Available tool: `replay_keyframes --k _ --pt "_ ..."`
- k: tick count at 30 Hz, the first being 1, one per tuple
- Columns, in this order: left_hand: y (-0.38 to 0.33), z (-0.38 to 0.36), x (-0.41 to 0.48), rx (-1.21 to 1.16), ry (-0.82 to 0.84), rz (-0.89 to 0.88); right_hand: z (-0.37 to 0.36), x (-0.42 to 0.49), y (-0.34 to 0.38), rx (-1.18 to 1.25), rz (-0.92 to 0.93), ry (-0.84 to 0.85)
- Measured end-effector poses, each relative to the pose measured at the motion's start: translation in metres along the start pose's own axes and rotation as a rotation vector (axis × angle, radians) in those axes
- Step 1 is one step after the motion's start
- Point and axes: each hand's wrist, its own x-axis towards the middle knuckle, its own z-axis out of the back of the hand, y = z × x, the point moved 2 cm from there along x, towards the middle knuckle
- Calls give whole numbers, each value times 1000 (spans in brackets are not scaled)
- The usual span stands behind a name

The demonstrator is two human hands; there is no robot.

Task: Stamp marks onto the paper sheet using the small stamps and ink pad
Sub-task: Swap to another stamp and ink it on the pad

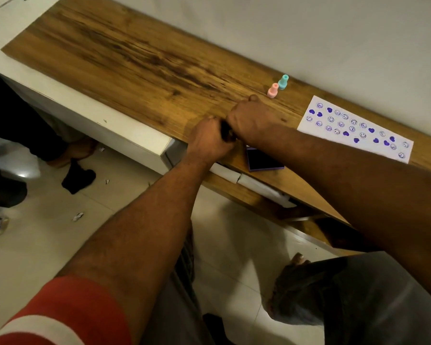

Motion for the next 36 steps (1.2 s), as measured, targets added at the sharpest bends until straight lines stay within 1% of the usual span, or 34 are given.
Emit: replay_keyframes --k 2,4,8,9,10,11,13,14,16,18,21,25,28,32,34,36 --pt "1 -1 1 21 -11 11 -12 -2 -5 145 -90 -50" --pt "2 -2 1 26 -10 20 -22 -3 -14 323 -166 -61" --pt "5 -2 3 14 -34 39 -29 -8 -34 664 -179 33" --pt "6 -1 3 10 -48 48 -30 -10 -42 706 -198 39" --pt "7 0 5 12 -59 61 -30 -13 -52 710 -244 5" --pt "9 0 6 17 -69 74 -30 -15 -63 685 -310 -73" --pt "14 1 8 22 -94 99 -30 -20 -89 555 -461 -260" --pt "15 1 8 25 -106 108 -30 -22 -100 459 -513 -312" --pt "17 0 9 29 -116 122 -31 -22 -113 269 -535 -301" --pt "19 1 8 4 -112 122 -35 -17 -119 133 -493 -235" --pt "19 7 7 -54 -151 108 -41 -3 -125 53 -451 -172" --pt "14 16 3 -54 -196 44 -49 7 -126 223 -490 -139" --pt "10 20 1 -42 -224 -32 -56 7 -123 354 -491 -158" --pt "-9 21 -1 10 -289 -136 -55 -7 -109 611 -460 -276" --pt "-26 20 1 26 -257 -165 -48 -23 -95 706 -412 -339" --pt "-41 17 1 47 -210 -200 -40 -42 -81 719 -354 -376"
